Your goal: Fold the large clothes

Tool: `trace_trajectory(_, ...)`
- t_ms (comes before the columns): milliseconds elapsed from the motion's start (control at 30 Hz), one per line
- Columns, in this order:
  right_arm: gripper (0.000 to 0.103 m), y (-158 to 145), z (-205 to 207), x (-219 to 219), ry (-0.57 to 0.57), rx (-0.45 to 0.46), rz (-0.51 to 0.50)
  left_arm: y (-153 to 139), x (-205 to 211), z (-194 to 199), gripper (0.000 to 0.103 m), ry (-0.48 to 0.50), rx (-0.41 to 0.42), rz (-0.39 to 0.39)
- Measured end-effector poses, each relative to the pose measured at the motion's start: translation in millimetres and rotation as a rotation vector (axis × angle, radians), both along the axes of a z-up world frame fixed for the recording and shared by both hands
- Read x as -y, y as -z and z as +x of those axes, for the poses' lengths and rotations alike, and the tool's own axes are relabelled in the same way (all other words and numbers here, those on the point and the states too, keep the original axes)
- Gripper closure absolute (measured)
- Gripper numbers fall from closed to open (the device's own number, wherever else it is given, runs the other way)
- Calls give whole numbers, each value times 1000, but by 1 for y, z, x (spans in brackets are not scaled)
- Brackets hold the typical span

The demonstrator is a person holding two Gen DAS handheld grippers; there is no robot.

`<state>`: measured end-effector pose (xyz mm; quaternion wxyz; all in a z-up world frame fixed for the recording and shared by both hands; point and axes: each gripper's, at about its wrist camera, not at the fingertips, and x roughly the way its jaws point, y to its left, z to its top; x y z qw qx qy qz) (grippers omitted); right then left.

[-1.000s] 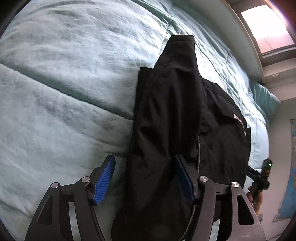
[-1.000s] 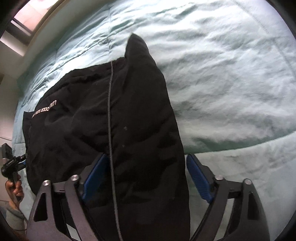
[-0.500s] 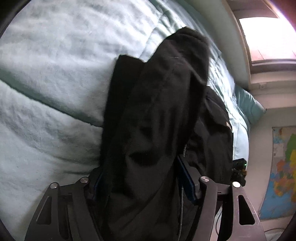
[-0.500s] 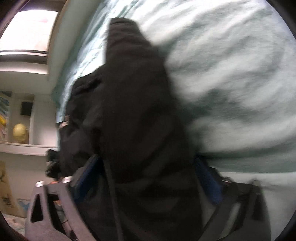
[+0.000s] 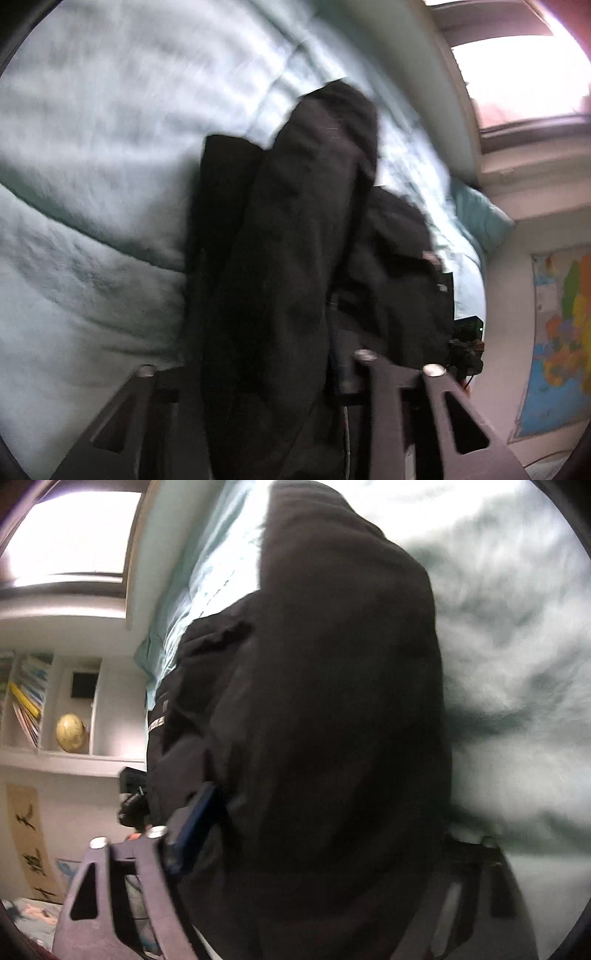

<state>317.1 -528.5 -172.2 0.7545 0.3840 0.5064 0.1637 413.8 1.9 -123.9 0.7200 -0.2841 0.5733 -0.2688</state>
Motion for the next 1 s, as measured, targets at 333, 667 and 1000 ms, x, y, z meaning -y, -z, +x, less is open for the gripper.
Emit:
trace_trajectory(333,62,-135,-92,-63,-38,193,-190,-145,20,-84,80,94,294,-21)
trace_trajectory(667,62,-183,-200,-92,-26,154,-237,-163,-26,-194,79,105,265,-51)
trace_trajectory(1000,55,-66,-219,-86,86,-149,-270,-10,-86,-212,69,-80,-126,-30)
